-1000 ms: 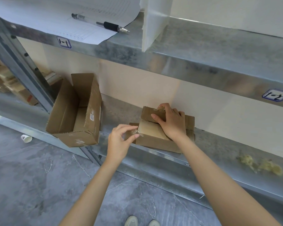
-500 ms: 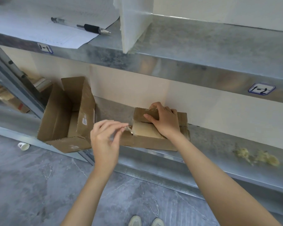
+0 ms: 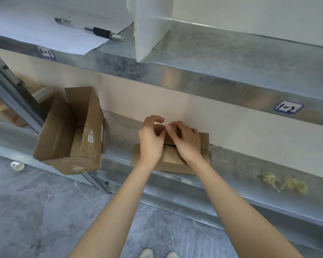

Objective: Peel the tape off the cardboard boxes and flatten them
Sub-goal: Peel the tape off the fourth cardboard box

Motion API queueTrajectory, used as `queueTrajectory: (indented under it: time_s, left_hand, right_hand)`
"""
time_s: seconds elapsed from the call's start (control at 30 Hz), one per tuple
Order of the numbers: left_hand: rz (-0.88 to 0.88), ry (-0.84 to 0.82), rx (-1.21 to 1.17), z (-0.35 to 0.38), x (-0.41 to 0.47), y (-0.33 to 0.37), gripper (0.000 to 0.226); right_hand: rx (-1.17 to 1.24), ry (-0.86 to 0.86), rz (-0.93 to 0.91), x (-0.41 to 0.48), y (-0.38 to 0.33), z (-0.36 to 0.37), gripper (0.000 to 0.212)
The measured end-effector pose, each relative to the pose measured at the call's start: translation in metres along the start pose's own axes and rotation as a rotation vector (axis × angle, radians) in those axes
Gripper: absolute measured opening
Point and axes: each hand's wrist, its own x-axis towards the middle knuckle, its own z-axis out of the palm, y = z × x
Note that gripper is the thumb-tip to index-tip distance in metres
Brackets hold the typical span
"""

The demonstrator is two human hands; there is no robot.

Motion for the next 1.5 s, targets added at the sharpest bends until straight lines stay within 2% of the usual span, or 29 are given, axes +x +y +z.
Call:
queueTrajectory:
  time_s: [0.13,0.23,0.3,0.47,0.67,0.83,0.9,1.07,1.27,1.43,1.5]
  left_hand:
    - [0.032,-0.039,-0.010,-0.001,-0.003,-0.004,0.032]
    - [0.064,-0.075,-0.005,-0.009,-0.008,-0.008,0.035]
    - [0.036,-0.004,-0.012,-0.019,-0.010,-0.012,0.035]
    - [-0.069,0.143,0.041,-0.051,-0.011,-0.027,0.028]
    - [-0.045,0.136,0.140,-0.063,-0.013,-0.030,0.025]
    - [-0.086,-0.114,0.154,-0.041,-0.025,-0.031,0.048]
    - [-0.145,-0.148,0.090,-0.037,-0.030,-0.036,0.050]
    - [-0.219,-0.120,-0.010,-0.039,-0.032,-0.032,0.042]
    - [-0.222,-0.090,-0.058,-0.045,-0.031,-0.030,0.029]
    - [-0.229,-0.097,-0.061,-0.050,-0.021,-0.034,0.017]
    - [-0.224,-0.134,-0.048,-0.053,-0.019,-0.034,0.017]
  right_hand:
    - [-0.017,0.026,-0.010,0.000,0.005,0.002,0.029]
    - [0.070,0.063,0.056,0.004,0.013,0.006,0.029]
    - [0.128,0.107,0.104,0.007,0.015,0.008,0.029]
    - [0.319,0.173,0.118,0.008,0.009,0.001,0.011]
    - [0.330,0.209,0.094,0.006,0.006,-0.001,0.021]
    - [0.233,0.192,0.056,0.003,0.006,0.000,0.022]
    - [0.182,0.191,0.031,0.001,0.006,0.000,0.022]
    - [0.086,0.187,0.011,-0.002,0.008,0.003,0.022]
    - [0.052,0.152,0.027,-0.004,0.008,0.005,0.024]
    - [0.057,0.148,0.017,-0.007,0.005,0.003,0.043]
    - [0.026,0.149,-0.005,-0.008,0.003,0.002,0.042]
